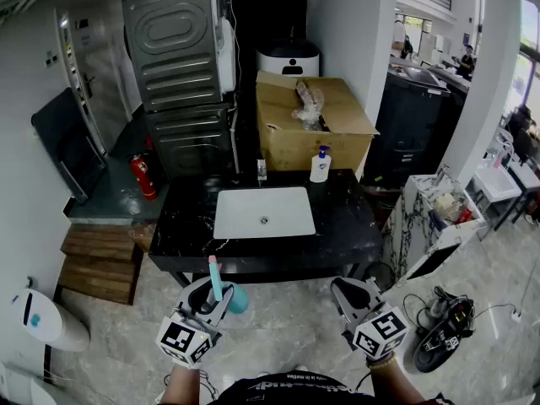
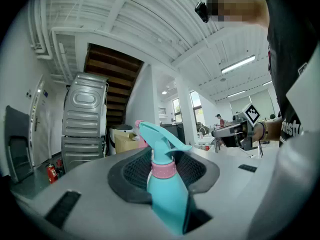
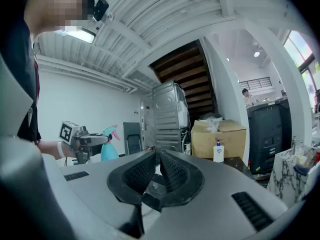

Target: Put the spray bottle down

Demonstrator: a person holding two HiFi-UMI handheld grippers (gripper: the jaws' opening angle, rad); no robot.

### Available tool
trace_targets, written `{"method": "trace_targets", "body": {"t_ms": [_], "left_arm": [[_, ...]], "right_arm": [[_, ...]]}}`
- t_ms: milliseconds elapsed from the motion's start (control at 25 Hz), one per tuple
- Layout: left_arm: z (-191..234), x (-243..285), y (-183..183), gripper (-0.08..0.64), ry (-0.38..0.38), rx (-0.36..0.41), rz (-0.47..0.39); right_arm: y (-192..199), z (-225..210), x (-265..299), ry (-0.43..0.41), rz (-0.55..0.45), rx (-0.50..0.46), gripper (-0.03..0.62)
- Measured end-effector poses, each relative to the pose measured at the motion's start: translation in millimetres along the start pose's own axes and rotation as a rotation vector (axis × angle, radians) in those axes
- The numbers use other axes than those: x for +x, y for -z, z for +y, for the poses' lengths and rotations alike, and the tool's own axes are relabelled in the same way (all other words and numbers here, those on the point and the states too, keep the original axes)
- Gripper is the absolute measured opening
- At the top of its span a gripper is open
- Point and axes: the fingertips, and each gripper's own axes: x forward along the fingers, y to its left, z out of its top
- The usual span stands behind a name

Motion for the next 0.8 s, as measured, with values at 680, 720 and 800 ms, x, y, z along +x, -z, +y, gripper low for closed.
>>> {"method": "trace_targets", "body": {"t_ms": [680, 720, 800], "left_arm": [[-3.2, 7.7, 6.4, 0.152, 0.002, -0.016, 0.009], [-3.7, 8.0, 7.4, 0.152, 0.003, -0.015, 0.01], [-4.6, 9.0, 8.3, 0.152, 0.001, -0.015, 0.013]], "right_arm": [[13.2, 2.4, -0.4, -0.054, 0.049, -0.036, 0.043], [14.5, 2.9, -0.3, -0.058, 0.049, -0.036, 0.043], [14.3, 3.4, -0.4, -0.072, 0.036, -0.017, 0.043]]}}
